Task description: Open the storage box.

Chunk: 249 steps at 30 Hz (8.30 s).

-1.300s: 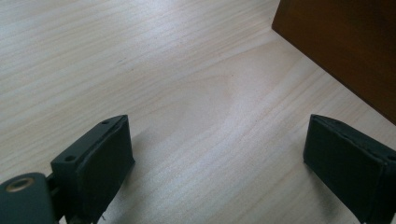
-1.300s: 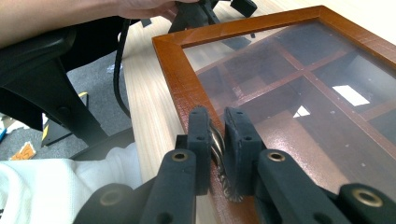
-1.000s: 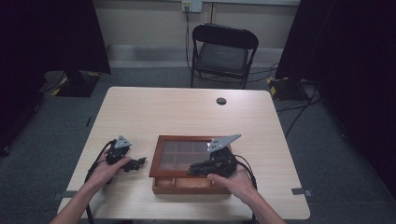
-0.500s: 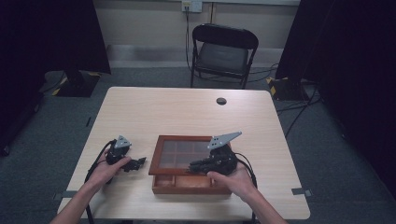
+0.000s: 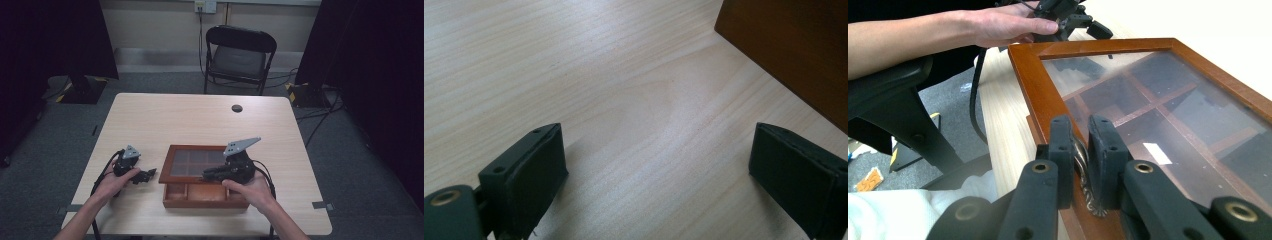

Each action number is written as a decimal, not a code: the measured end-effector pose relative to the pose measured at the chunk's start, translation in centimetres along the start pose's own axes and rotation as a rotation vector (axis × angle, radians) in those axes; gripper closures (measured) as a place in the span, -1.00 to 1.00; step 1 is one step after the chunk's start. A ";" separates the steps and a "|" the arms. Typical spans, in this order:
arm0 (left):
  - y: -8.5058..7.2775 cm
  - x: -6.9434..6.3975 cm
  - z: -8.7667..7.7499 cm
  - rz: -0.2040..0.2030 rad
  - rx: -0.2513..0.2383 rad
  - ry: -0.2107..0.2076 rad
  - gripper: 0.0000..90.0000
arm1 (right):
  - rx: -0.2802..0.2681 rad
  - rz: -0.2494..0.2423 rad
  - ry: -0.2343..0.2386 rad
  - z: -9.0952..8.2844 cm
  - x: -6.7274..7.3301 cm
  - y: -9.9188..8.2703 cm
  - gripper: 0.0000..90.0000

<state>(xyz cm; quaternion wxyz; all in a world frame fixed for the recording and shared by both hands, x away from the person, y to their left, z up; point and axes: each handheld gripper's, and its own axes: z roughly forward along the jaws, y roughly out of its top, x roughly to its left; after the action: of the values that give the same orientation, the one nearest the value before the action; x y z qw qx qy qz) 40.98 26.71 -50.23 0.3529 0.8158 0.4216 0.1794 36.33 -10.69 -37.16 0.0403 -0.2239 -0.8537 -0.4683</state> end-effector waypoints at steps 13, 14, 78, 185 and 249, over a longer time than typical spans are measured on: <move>0.0 0.0 0.0 0.000 0.000 0.000 -0.84 | -0.013 -0.001 -0.006 -0.4 -0.2 0.8 0.81; 0.0 0.0 0.0 0.000 0.000 0.000 -0.84 | -0.013 -0.003 -0.010 -0.4 -0.1 0.8 0.81; 0.0 0.0 0.0 0.004 0.001 0.002 -0.84 | -0.085 0.005 -0.040 -1.6 -0.9 3.0 0.82; 0.1 0.1 0.0 0.019 0.006 -0.005 -0.87 | -0.072 0.034 -0.020 -2.2 -3.0 6.2 0.84; 0.1 0.0 0.0 0.016 0.004 -0.005 -0.87 | -0.073 0.032 -0.022 -2.2 -3.0 6.2 0.84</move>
<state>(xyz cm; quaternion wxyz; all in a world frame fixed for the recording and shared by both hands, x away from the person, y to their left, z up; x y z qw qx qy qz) 41.07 26.71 -50.23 0.3508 0.8203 0.4145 0.1795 41.30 -10.67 -31.87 0.0301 -0.2438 -0.8329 -0.4959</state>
